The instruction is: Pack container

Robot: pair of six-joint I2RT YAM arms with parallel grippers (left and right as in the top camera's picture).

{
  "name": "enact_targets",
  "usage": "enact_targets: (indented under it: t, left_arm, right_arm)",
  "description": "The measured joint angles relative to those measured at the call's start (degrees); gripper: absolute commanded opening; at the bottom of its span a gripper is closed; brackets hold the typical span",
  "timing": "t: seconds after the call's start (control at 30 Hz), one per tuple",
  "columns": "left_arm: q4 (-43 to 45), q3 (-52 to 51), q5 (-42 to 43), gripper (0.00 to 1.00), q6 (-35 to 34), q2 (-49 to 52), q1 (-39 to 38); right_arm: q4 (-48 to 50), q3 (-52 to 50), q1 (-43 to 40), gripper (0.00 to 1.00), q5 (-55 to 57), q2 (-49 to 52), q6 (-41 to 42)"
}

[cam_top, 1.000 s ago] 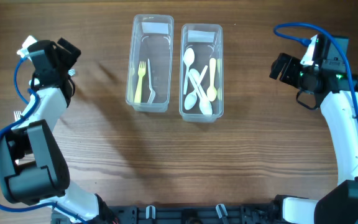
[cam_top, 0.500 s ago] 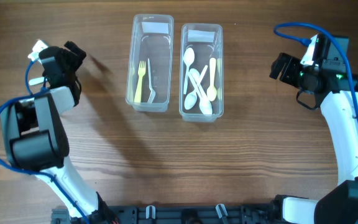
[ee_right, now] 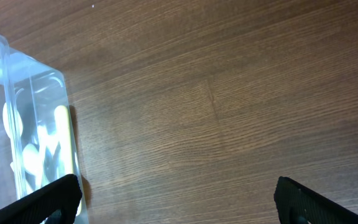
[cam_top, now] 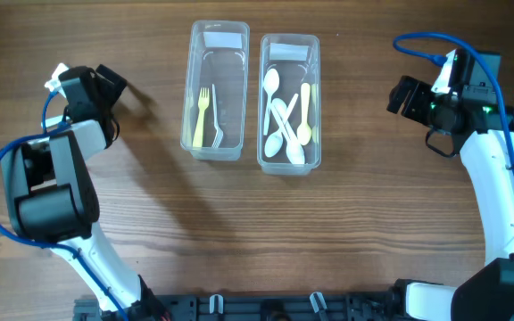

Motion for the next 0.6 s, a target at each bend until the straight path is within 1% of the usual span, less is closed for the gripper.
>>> enact_targets:
  t: [0.13,0.23,0.47,0.6]
  left_arm:
    - [-7.6,1.1,-0.3,1.00,-3.2,-1.7,0.0]
    - [-15.1,1.9,-0.6,1.00,-4.5,-3.5,0.0]
    - [-32.6,2.8,-2.1,1.00,-5.3,-7.1,0.0]
    - [-39.8,2.9,-3.7,1.00,-5.5,-8.4,0.0]
  right_arm:
    - [0.0,0.0,0.0,1.00,0.0,0.0,0.0]
    - [0.0,0.0,0.0,1.00,0.0,0.0,0.0]
    - [0.0,0.0,0.0,1.00,0.0,0.0,0.0]
    - [0.0,0.0,0.0,1.00,0.0,0.0,0.0]
